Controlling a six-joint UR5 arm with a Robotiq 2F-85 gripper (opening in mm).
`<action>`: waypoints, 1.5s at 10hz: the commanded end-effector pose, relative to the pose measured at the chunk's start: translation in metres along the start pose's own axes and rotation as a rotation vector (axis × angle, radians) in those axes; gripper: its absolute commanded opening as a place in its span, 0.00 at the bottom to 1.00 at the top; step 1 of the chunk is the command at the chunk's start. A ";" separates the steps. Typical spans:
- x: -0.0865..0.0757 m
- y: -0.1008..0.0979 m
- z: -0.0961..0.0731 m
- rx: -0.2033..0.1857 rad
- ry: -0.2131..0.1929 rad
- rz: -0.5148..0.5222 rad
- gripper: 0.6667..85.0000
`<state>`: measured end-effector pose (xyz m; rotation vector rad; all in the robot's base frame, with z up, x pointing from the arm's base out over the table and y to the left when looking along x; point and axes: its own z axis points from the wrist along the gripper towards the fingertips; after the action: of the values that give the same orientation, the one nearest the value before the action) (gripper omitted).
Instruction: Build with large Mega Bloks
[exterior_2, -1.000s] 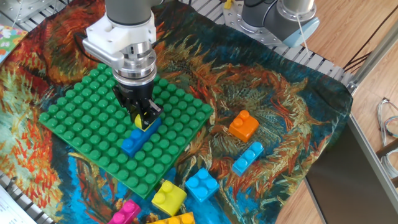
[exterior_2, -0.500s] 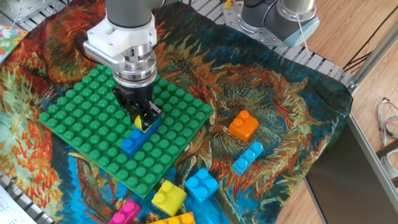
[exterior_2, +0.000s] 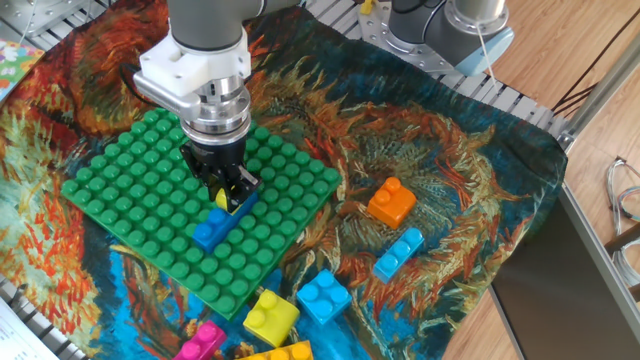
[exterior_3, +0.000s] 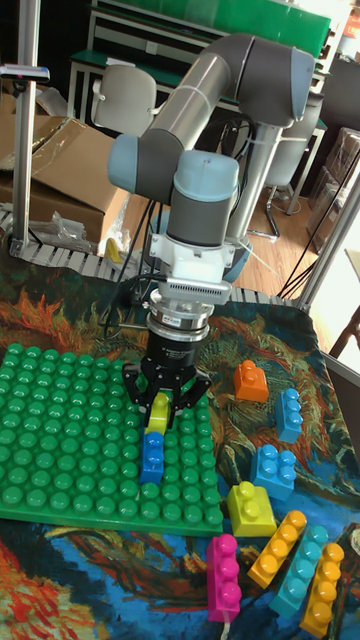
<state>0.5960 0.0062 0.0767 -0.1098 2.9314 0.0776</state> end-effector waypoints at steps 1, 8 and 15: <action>-0.004 0.001 0.004 -0.010 -0.008 0.004 0.01; -0.005 0.002 -0.016 -0.034 0.026 -0.067 0.49; -0.009 -0.012 -0.062 -0.076 0.071 -0.135 0.49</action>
<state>0.5962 -0.0062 0.1210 -0.2970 2.9772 0.1285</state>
